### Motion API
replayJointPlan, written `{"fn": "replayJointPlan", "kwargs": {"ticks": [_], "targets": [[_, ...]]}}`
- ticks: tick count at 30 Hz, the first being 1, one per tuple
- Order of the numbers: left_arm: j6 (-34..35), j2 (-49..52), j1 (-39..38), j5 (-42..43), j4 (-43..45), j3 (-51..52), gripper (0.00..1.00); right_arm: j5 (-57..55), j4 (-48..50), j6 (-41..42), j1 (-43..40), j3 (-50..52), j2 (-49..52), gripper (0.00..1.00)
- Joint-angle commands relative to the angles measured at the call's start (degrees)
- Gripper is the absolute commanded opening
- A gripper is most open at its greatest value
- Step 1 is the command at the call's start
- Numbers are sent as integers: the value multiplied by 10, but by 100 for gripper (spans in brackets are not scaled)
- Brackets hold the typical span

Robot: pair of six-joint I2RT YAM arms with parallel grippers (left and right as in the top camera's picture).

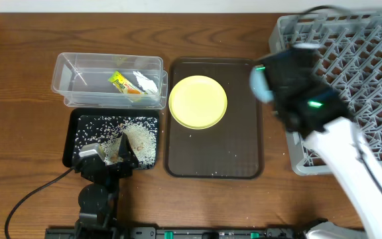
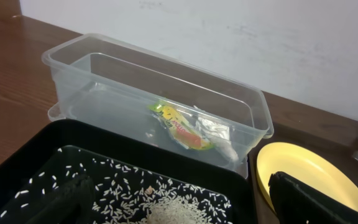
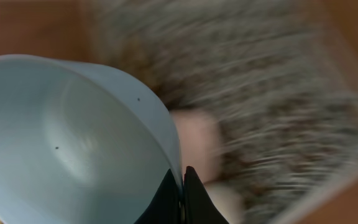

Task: Sort waste into correct bins and load items into the dishwasher rack
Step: 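Grasp the blue bowl rim with the right gripper, then place the blue bowl in the grey rack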

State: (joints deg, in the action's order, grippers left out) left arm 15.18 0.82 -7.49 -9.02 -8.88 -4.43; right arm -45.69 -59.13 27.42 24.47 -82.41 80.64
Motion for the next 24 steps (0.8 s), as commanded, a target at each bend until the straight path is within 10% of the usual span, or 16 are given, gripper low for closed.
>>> {"fn": "replayJointPlan", "kwargs": {"ticks": [1, 10, 24], "targets": [[1, -2, 3, -5, -4, 16, 92, -223, -4, -10, -63, -1, -17, 1], [1, -2, 3, -5, -4, 16, 92, -227, 13, -27, -205, 30, 56, 1], [1, -2, 3, -5, -4, 16, 92, -224, 71, -94, -213, 30, 201, 1]]}}
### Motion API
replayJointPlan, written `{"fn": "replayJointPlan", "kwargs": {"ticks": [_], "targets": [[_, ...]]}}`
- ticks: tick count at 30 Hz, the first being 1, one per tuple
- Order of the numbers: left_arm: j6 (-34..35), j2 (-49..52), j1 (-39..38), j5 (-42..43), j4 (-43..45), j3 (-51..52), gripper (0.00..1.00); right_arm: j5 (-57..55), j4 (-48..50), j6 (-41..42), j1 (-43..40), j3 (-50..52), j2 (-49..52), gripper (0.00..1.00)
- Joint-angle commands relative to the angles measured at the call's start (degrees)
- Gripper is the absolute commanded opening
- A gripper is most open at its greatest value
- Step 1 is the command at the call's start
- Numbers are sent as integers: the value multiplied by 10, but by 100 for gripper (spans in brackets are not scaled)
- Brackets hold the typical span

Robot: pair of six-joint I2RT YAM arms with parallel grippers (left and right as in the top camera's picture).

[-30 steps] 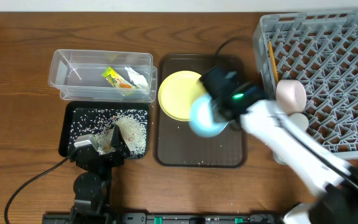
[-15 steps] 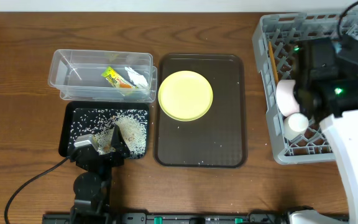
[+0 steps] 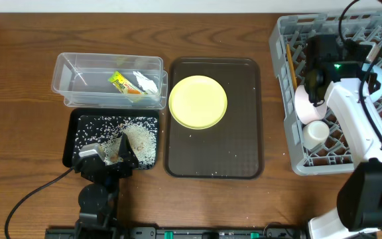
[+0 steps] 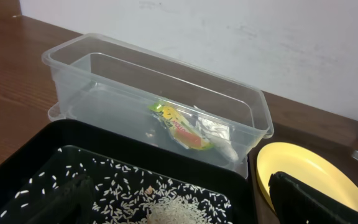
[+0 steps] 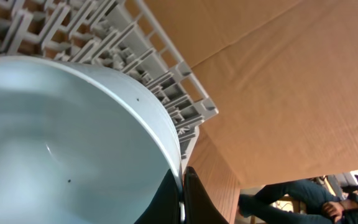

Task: Sort waste into correct bins and load items into the dishwasher rack
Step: 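Place the blue bowl in the grey rack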

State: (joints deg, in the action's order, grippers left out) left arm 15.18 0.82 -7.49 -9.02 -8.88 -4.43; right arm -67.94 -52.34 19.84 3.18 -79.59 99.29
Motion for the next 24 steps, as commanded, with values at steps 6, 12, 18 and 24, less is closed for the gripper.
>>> {"fn": "replayJointPlan", "kwargs": {"ticks": [6, 12, 18, 24], "targets": [[1, -2, 3, -5, -4, 16, 92, -2, 1, -33, 15, 2, 54, 1], [1, -2, 3, -5, -4, 16, 92, -23, 3, -54, 14, 2, 68, 1], [1, -2, 3, -5, -4, 16, 92, -21, -12, -53, 38, 2, 68, 1], [1, -2, 3, -5, -4, 16, 92, -5, -52, -37, 74, 2, 67, 23]]}}
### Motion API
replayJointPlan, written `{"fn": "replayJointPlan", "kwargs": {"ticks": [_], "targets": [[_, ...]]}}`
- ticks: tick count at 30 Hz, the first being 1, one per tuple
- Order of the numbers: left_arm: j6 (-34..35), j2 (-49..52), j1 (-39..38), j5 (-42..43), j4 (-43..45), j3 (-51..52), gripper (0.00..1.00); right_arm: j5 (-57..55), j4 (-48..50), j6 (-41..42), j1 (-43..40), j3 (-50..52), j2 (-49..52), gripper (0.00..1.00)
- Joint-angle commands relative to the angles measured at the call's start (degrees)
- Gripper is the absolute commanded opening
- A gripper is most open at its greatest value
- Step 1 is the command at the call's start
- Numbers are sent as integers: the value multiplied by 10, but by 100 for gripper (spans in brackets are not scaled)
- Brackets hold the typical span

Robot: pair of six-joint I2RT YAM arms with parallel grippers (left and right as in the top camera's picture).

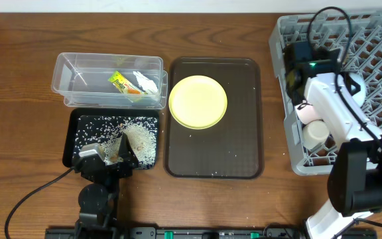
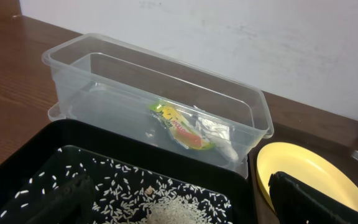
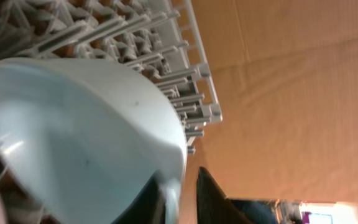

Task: Sort waste into correct bins and load items into the dishwasher rack
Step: 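Place the blue bowl in the grey rack, then grasp the yellow plate edge with the right gripper and lift it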

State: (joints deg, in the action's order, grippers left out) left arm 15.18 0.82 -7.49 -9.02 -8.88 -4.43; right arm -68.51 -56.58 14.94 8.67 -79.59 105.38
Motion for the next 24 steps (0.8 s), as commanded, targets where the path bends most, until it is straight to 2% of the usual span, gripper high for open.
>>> {"fn": "replayJointPlan", "kwargs": {"ticks": [1, 4, 8, 10, 14, 17, 19, 24], "targets": [[1, -2, 3, -5, -4, 16, 92, 8, -18, 26, 27, 2, 4, 26], [1, -2, 3, -5, -4, 16, 92, 50, -34, 48, 46, 0, -9, 33], [1, -2, 3, -5, -4, 16, 92, 163, -43, 47, 74, -7, -55, 43], [1, -2, 3, -5, -4, 16, 92, 276, -43, 47, 89, -15, -89, 47], [1, -2, 3, -5, -4, 16, 92, 542, -18, 47, 123, -17, -147, 46], [1, -2, 3, -5, -4, 16, 92, 706, 17, 48, 156, -16, -154, 46], [1, -2, 3, -5, -4, 16, 92, 749, 40, 57, 183, -11, -143, 49], [1, -2, 3, -5, -4, 16, 92, 685, 77, 143, 251, -7, -72, 53]]}}
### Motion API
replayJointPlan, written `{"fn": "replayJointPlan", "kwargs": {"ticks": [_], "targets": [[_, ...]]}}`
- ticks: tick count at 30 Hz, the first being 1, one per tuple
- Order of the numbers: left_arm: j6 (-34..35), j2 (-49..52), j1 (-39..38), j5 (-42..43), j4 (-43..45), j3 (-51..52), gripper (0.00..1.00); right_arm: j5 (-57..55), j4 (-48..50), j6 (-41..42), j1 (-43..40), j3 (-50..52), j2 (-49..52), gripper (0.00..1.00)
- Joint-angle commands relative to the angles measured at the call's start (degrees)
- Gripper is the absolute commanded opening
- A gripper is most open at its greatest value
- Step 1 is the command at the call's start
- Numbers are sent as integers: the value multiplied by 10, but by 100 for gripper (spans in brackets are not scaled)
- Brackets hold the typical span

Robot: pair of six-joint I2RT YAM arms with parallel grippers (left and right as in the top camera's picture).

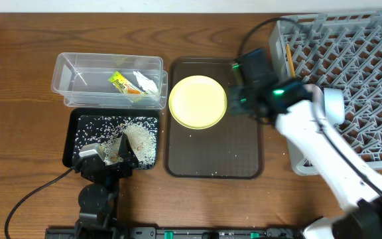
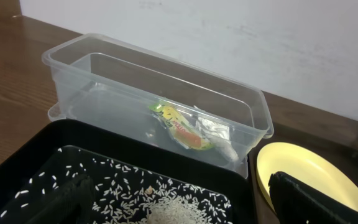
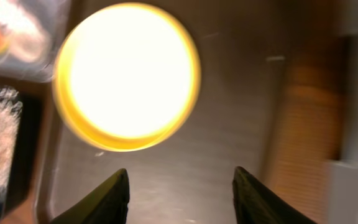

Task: Sort waste into correct bins and load items into the dishwasher rack
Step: 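Grasp the yellow plate edge with the right gripper and lift it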

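Note:
A yellow plate (image 1: 197, 101) (image 3: 126, 74) lies on the brown tray (image 1: 211, 159). My right gripper (image 1: 241, 99) (image 3: 182, 199) hovers over the tray just right of the plate, open, with nothing between its fingers. The grey dishwasher rack (image 1: 377, 60) stands at the right, and my right arm covers its left part, so I cannot make out the light blue bowl. My left gripper (image 1: 105, 156) (image 2: 179, 208) rests open over the black tray (image 1: 78, 119) of scattered rice (image 2: 173, 208). A clear bin (image 1: 108, 79) holds a green-yellow wrapper (image 2: 182, 127) and other wrappers.
An orange stick (image 1: 288, 60) stands in the rack's left edge. The clear bin sits behind the black tray, left of the brown tray. A cable (image 1: 32, 196) runs over the wood at the front left.
My right gripper was in the rack with the light blue bowl's rim between its parted fingers. Now it is open and empty over the brown tray beside the yellow plate. The left arm has not moved.
My right gripper held the light blue bowl by its rim at the brown tray's right edge. Then it held it over the rack, then low in the rack with its fingers parted. Now it is back over the tray without the bowl. The left arm stayed still.

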State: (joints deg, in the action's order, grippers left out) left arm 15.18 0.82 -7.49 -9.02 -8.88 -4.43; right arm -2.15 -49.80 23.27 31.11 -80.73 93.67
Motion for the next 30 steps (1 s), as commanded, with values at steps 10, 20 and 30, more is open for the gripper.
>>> {"fn": "replayJointPlan", "kwargs": {"ticks": [10, 20, 30], "targets": [[1, -2, 3, -5, -4, 16, 92, -62, 93, 172, 15, 4, 222, 47], [1, -2, 3, -5, -4, 16, 92, -41, 67, 174, -23, 2, 236, 1], [1, -2, 3, -5, -4, 16, 92, -216, 40, -33, -119, 1, -15, 1]]}}
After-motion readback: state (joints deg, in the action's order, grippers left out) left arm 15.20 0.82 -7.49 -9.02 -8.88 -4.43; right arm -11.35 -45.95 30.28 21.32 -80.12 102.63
